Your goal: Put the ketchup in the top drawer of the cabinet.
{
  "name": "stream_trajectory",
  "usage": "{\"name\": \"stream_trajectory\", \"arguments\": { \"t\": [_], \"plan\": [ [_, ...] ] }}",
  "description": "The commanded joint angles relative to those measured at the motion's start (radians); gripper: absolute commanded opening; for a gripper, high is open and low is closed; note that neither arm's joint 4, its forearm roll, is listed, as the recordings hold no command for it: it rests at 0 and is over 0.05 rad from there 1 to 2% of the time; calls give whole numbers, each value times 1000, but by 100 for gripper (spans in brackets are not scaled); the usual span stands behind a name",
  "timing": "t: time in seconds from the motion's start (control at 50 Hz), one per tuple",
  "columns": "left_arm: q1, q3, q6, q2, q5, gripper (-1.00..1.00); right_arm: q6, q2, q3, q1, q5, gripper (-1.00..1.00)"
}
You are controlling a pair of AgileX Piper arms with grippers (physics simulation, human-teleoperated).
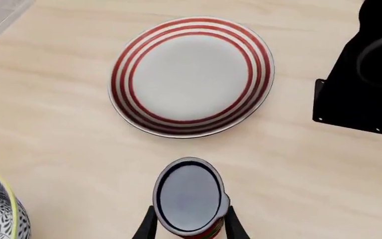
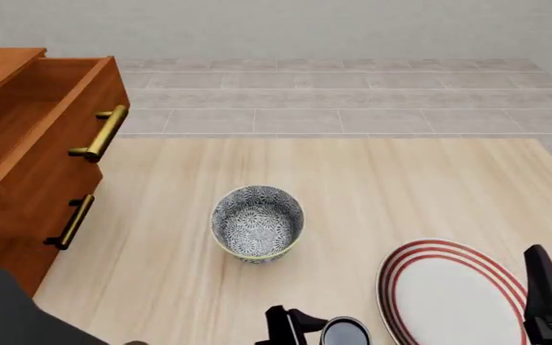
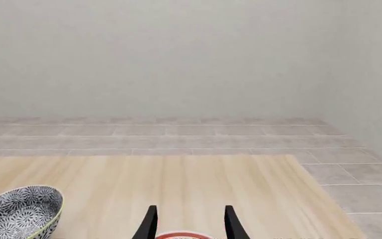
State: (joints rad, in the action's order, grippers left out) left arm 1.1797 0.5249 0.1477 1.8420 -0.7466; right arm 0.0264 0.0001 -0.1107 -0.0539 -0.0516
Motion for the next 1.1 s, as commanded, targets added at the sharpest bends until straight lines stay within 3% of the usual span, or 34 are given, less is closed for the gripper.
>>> {"name": "stream_trajectory", "arguments": {
  "t": [0.02,0.42,0.44,0.76,1.06,1.1],
  "plan": [
    [5,12,3,1,-1,100,2,0,15,4,10,100],
    [-5,10,-1,-10,-9,100,5,0,27,12,21,100],
    [-8,7,0,-16,-13,-100,6,0,26,13,19,100],
    [-12,-13,0,-68,10,-100,9,0,16,12,8,100],
    [-39,-70,-11,-272,76,-100,6,0,20,15,11,100],
    [-40,-89,24,-300,65,-100,6,0,18,16,9,100]
  ]
}}
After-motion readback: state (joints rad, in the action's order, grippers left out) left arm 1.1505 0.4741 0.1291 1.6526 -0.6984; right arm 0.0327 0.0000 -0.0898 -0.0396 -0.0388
